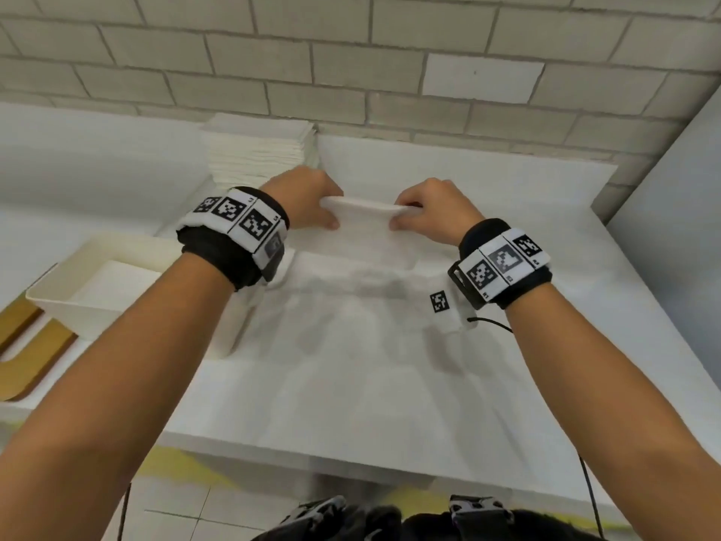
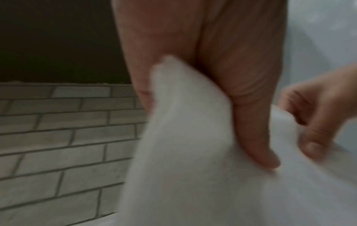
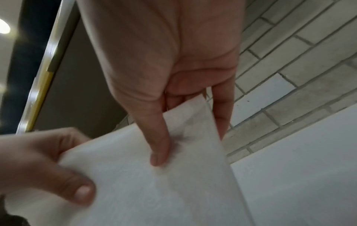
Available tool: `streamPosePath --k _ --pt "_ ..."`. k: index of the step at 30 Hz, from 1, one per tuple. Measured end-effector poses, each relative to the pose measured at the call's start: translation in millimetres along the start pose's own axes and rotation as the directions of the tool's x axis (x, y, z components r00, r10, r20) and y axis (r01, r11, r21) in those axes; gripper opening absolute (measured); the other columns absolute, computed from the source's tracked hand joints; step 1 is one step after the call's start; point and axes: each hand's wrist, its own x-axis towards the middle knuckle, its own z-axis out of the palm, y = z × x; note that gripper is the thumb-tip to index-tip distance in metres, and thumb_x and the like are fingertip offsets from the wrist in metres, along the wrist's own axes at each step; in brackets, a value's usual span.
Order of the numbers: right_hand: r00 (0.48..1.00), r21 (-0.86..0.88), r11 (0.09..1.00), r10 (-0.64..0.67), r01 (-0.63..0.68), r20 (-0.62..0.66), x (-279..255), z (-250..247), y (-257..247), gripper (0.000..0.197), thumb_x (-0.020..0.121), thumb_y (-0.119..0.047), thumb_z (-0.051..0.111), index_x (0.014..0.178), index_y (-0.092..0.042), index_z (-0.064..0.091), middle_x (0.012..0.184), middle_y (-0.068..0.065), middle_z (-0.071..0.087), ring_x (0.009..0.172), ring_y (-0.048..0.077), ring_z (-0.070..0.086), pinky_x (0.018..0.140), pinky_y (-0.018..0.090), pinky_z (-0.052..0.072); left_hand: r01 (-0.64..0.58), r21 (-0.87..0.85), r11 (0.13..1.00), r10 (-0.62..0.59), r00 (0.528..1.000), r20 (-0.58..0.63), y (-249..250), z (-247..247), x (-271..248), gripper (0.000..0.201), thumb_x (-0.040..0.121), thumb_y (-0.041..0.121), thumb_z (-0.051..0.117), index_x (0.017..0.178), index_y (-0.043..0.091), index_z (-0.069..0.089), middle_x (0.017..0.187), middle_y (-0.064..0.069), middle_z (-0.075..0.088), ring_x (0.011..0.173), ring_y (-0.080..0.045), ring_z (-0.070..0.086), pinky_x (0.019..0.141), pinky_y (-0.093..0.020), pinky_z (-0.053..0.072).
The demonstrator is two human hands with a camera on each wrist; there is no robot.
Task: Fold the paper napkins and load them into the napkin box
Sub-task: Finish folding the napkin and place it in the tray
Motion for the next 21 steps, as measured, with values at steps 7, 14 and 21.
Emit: streamPosePath --k 7,14,21 --pt "0.991 0.176 0.975 -0.125 0.133 -0.053 11 -8 -58 0.011 0.086 -0.023 0.065 0.08 -0.016 0.06 0.066 -0.009 0.049 0.061 0.002 0.045 0.049 0.009 0.031 -0.015 -0.461 0.887 -0.073 0.982 -0.172 -77 -47 -49 0.009 0.096 0.025 0.051 0.099 0.024 0.06 0.085 0.01 0.06 0.076 -0.004 0.055 0.07 -0.018 0.042" --pt "0.98 0.107 0.984 -0.155 0.142 0.128 45 29 -159 0.009 0.087 -0.021 0.063 0.089 -0.012 0.062 0.074 -0.003 0.057 0.063 0.01 0.054 0.05 0.012 0.042 0.167 -0.189 0.968 -0.182 0.981 -0.064 -167 -71 -85 0.009 0.089 0.022 0.06 0.098 0.021 0.063 0.085 0.0 0.062 0.081 -0.019 0.054 0.078 -0.027 0.039" --pt "0.918 -0.076 0.996 -0.007 0.04 0.395 77 89 -232 0.013 0.087 -0.024 0.064 0.092 -0.012 0.065 0.082 -0.002 0.063 0.07 0.017 0.06 0.064 0.023 0.049 0.183 0.109 0.977 -0.201 0.959 0.197 -243 -59 -99 0.036 0.089 0.028 0.061 0.122 0.013 0.06 0.124 -0.006 0.059 0.113 -0.023 0.052 0.096 -0.028 0.035"
